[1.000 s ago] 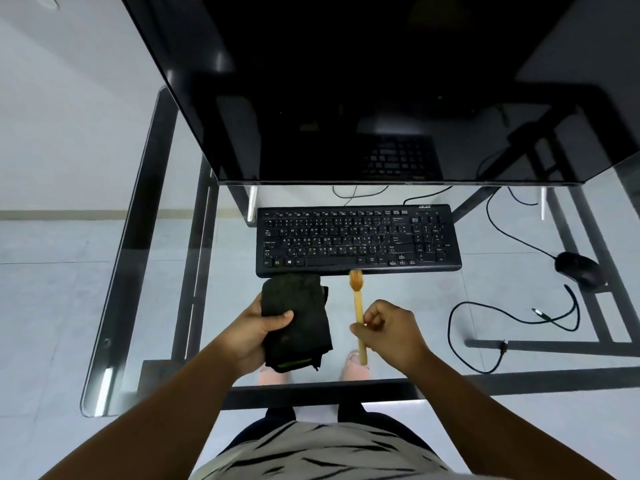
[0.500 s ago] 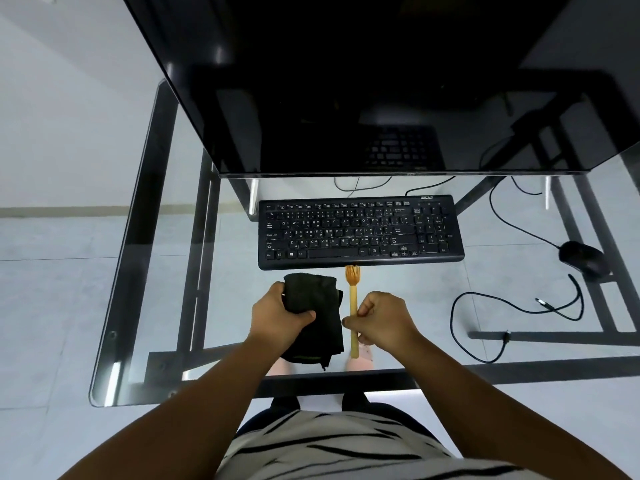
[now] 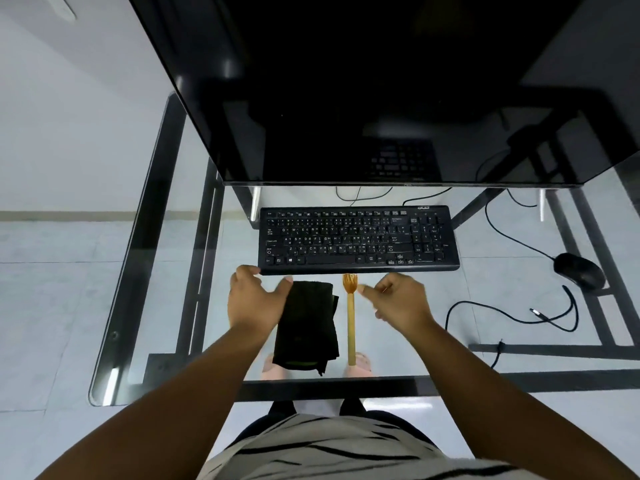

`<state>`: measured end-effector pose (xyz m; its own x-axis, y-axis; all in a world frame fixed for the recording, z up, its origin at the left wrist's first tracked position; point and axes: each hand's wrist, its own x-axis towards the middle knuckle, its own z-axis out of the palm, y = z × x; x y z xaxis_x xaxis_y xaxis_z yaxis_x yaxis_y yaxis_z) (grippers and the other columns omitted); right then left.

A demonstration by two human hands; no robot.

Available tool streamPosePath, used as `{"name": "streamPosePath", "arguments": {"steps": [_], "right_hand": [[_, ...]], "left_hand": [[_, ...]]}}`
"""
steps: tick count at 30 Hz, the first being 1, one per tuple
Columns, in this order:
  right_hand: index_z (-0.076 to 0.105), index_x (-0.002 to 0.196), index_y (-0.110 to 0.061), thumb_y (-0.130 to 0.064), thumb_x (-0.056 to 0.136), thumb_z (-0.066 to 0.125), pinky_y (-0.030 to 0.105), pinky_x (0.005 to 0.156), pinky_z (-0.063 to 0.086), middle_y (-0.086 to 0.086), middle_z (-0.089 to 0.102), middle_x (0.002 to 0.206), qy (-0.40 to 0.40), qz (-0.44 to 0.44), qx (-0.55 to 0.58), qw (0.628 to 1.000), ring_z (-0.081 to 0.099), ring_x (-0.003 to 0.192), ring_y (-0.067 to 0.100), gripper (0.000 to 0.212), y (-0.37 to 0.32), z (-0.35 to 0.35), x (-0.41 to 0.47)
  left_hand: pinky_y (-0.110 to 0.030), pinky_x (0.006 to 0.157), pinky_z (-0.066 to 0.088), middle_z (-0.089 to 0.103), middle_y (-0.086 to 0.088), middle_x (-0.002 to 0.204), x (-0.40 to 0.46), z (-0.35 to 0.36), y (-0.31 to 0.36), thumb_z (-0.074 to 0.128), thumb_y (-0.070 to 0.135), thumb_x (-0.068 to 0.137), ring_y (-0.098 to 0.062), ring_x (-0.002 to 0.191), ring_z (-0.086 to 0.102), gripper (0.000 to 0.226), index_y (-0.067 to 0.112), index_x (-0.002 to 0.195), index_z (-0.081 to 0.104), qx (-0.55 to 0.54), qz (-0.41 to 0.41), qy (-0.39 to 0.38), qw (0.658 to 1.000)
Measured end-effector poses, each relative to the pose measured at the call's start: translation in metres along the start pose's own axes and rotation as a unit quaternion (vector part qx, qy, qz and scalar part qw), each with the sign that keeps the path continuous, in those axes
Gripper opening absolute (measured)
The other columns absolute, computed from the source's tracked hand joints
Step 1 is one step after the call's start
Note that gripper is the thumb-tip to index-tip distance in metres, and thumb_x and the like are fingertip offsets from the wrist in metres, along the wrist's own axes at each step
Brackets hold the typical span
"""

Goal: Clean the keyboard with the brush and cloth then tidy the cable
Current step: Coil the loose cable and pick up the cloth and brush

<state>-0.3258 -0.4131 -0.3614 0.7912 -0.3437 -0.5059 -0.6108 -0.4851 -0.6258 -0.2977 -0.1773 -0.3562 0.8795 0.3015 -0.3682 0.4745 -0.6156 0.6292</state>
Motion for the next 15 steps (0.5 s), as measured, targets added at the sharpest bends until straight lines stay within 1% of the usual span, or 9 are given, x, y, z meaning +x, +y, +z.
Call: {"name": "streamPosePath", "arguments": {"steps": [2, 4, 6, 7, 9, 10, 12, 13, 15], "right_hand": [[0.061, 0.072, -0.02, -0.044, 0.078, 0.077, 0.036, 0.068, 0.058, -0.001, 0.07, 0.066, 0.075, -0.019, 0.024, 0.997, 0.071, 0.067, 0.02, 0.03, -0.002, -0.015, 0.018], [0.061, 0.082, -0.019, -0.037, 0.08, 0.076, 0.031, 0.073, 0.054, -0.009, 0.066, 0.07, 0.148, -0.036, 0.04, 0.987, 0.069, 0.078, 0.02, 0.024, -0.005, -0.033, 0.036], [0.062, 0.097, -0.016, -0.032, 0.082, 0.075, 0.031, 0.079, 0.053, -0.004, 0.068, 0.081, 0.198, -0.03, 0.061, 0.978, 0.068, 0.086, 0.022, 0.026, -0.007, -0.051, 0.053], [0.061, 0.104, -0.015, -0.031, 0.081, 0.075, 0.033, 0.084, 0.053, 0.001, 0.069, 0.093, 0.211, -0.024, 0.063, 0.975, 0.067, 0.092, 0.023, 0.031, -0.006, -0.058, 0.061], [0.057, 0.117, -0.012, -0.032, 0.08, 0.072, 0.041, 0.093, 0.051, 0.007, 0.061, 0.114, 0.218, -0.003, 0.028, 0.976, 0.061, 0.104, 0.029, 0.045, -0.002, -0.071, 0.076], [0.054, 0.123, -0.01, -0.033, 0.081, 0.07, 0.045, 0.096, 0.05, 0.01, 0.055, 0.121, 0.21, 0.019, -0.004, 0.978, 0.058, 0.109, 0.032, 0.051, 0.0, -0.077, 0.082], [0.046, 0.132, -0.008, -0.035, 0.083, 0.065, 0.048, 0.096, 0.048, 0.014, 0.048, 0.128, 0.175, 0.077, -0.055, 0.98, 0.055, 0.113, 0.037, 0.059, 0.003, -0.087, 0.09], [0.044, 0.134, -0.007, -0.035, 0.085, 0.062, 0.046, 0.093, 0.049, 0.014, 0.046, 0.13, 0.153, 0.102, -0.071, 0.98, 0.055, 0.11, 0.037, 0.058, 0.004, -0.09, 0.093], [0.049, 0.127, -0.005, -0.033, 0.089, 0.056, 0.038, 0.079, 0.047, 0.015, 0.047, 0.127, 0.11, 0.124, -0.097, 0.981, 0.056, 0.093, 0.033, 0.047, 0.007, -0.097, 0.099]], "left_hand": [[-0.039, 0.095, 0.047, 0.052, -0.01, 0.126, 0.014, -0.001, 0.008, 0.072, 0.045, 0.081, -0.027, 0.113, 0.054, 0.066, 0.007, 0.129, 0.047, -0.012, -0.004, 0.016, 1.0], [-0.04, 0.099, 0.045, 0.05, -0.01, 0.133, 0.027, -0.001, 0.016, 0.07, 0.044, 0.083, -0.028, 0.12, 0.052, 0.068, 0.007, 0.134, 0.045, -0.028, -0.02, 0.0, 0.999], [-0.041, 0.103, 0.043, 0.047, -0.009, 0.139, 0.039, -0.001, 0.023, 0.068, 0.044, 0.085, -0.028, 0.125, 0.049, 0.07, 0.009, 0.14, 0.042, -0.048, -0.04, -0.015, 0.998], [-0.041, 0.104, 0.042, 0.047, -0.009, 0.142, 0.043, -0.001, 0.026, 0.067, 0.044, 0.086, -0.029, 0.127, 0.048, 0.071, 0.01, 0.142, 0.041, -0.052, -0.047, -0.019, 0.997], [-0.041, 0.103, 0.044, 0.05, -0.009, 0.141, 0.051, 0.0, 0.03, 0.065, 0.042, 0.087, -0.03, 0.126, 0.05, 0.068, 0.011, 0.143, 0.042, -0.054, -0.061, -0.028, 0.996], [-0.04, 0.098, 0.046, 0.054, -0.01, 0.136, 0.054, 0.001, 0.03, 0.064, 0.04, 0.088, -0.03, 0.12, 0.054, 0.062, 0.012, 0.139, 0.046, -0.05, -0.066, -0.033, 0.996], [-0.038, 0.084, 0.052, 0.063, -0.011, 0.119, 0.058, 0.002, 0.03, 0.062, 0.035, 0.088, -0.029, 0.101, 0.061, 0.036, 0.015, 0.118, 0.061, -0.034, -0.06, -0.037, 0.997], [-0.037, 0.077, 0.053, 0.064, -0.011, 0.111, 0.06, 0.003, 0.029, 0.06, 0.033, 0.089, -0.028, 0.092, 0.062, 0.024, 0.016, 0.105, 0.064, -0.03, -0.057, -0.036, 0.997], [-0.038, 0.074, 0.055, 0.066, -0.01, 0.102, 0.06, 0.005, 0.031, 0.059, 0.028, 0.09, -0.027, 0.084, 0.063, 0.015, 0.018, 0.096, 0.067, -0.033, -0.052, -0.036, 0.997]]}}
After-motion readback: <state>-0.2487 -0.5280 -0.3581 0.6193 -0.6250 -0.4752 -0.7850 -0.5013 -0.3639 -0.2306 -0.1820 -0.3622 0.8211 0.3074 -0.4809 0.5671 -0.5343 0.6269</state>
